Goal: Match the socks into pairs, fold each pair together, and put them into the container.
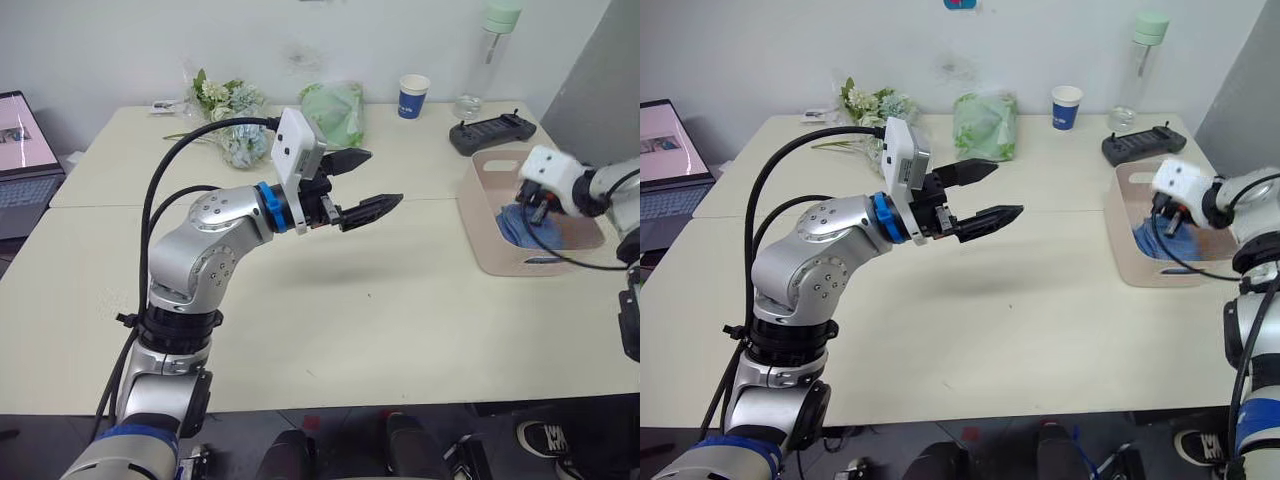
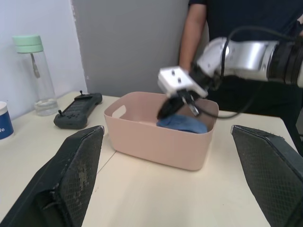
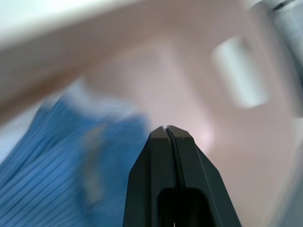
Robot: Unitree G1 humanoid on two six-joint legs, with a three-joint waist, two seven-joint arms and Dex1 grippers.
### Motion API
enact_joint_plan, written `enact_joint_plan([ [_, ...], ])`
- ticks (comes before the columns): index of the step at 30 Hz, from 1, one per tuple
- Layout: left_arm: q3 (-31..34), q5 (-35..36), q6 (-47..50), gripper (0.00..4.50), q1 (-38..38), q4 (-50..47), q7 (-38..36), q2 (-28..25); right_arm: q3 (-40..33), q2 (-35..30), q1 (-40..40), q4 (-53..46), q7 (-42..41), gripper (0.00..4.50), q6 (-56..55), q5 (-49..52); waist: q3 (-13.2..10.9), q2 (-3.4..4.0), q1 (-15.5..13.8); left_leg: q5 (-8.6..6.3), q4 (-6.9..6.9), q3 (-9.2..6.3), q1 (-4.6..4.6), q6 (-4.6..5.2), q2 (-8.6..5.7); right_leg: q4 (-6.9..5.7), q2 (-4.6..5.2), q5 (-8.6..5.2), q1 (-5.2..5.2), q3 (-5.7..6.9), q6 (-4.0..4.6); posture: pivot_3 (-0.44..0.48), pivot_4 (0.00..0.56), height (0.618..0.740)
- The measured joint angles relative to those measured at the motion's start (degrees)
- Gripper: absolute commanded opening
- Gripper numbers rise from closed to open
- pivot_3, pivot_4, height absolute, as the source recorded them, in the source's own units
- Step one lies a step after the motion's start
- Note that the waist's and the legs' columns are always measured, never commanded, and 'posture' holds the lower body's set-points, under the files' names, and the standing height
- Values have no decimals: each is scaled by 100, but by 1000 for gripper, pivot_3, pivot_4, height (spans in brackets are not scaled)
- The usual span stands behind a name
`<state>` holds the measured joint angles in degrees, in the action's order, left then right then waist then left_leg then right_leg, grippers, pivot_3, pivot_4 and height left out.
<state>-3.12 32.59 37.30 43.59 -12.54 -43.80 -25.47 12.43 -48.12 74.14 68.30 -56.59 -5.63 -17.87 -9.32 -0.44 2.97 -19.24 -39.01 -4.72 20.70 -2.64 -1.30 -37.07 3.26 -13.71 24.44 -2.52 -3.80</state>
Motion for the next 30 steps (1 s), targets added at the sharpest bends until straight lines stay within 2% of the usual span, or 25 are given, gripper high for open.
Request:
enact_joint_plan([
  [3, 147, -77, -44, 4500, -12, 175, -59, -248, -452, -17, 485, -396, 36, 592, 131, 384, 1, 1, 40, 0, 4, -3, -4, 0, 4, 0, -4, 0, 0, 2, 0, 0, 150, 740],
  [7, 378, -269, -284, 4500, -50, 408, 125, -252, -850, 363, 212, -1232, 26, 1990, 636, 923, 5, -6, 34, 0, -3, -6, -5, 0, 2, -3, -3, 0, -8, 4, 0, 0, 150, 740],
  [10, 650, -604, -677, 4500, -309, 599, 515, -270, -1227, 1097, -876, -2911, 167, 3052, 1627, 1646, 12, -5, 51, 0, -2, -12, -8, 0, 10, -11, -3, 1, -3, 3, -1, 0, 150, 740],
  [14, 934, -955, -948, 4500, -1145, 794, 1017, -245, -1318, 2194, -2547, -5205, 804, 4487, 2911, 2340, 13, -5, 29, 4, -12, -37, 40, -7, 1, -49, 4, 1, 60, -1, -1, 0, 150, 740],
  [18, 1046, -1014, -1006, 4500, -1981, 532, 1216, -224, -1296, 2748, -3513, -6637, 1505, 4487, 3505, 2554, 13, -5, -35, 3, -79, -66, 93, -7, -3, -70, 18, 0, 91, 14, -1, 0, 150, 740],
  [20, 1031, -1057, -1054, 4500, -2481, 234, 1228, -233, -1189, 2850, -3995, -7143, 1776, 4487, 3506, 2520, 20, -13, -59, 3, -82, -69, 86, -6, -11, -69, 19, 1, 82, 15, -1, 0, 150, 740],
  [25, 1120, -1100, -1110, 4500, -3751, -253, 1504, 26, -943, 2920, -5601, -7829, 2307, 4487, 3480, 2315, 22, -15, -112, 2, -75, -63, 77, -4, -14, -77, 13, 0, 80, 13, -1, 0, 150, 740],
  [30, 1083, -1328, -1249, 4500, -4245, -535, 1731, 77, -999, 2973, -6500, -8492, 2815, 4487, 3399, 2227, 24, -16, -119, -1, -66, -51, 49, -2, -8, -82, 3, 0, 60, 5, 0, 0, 150, 740],
])
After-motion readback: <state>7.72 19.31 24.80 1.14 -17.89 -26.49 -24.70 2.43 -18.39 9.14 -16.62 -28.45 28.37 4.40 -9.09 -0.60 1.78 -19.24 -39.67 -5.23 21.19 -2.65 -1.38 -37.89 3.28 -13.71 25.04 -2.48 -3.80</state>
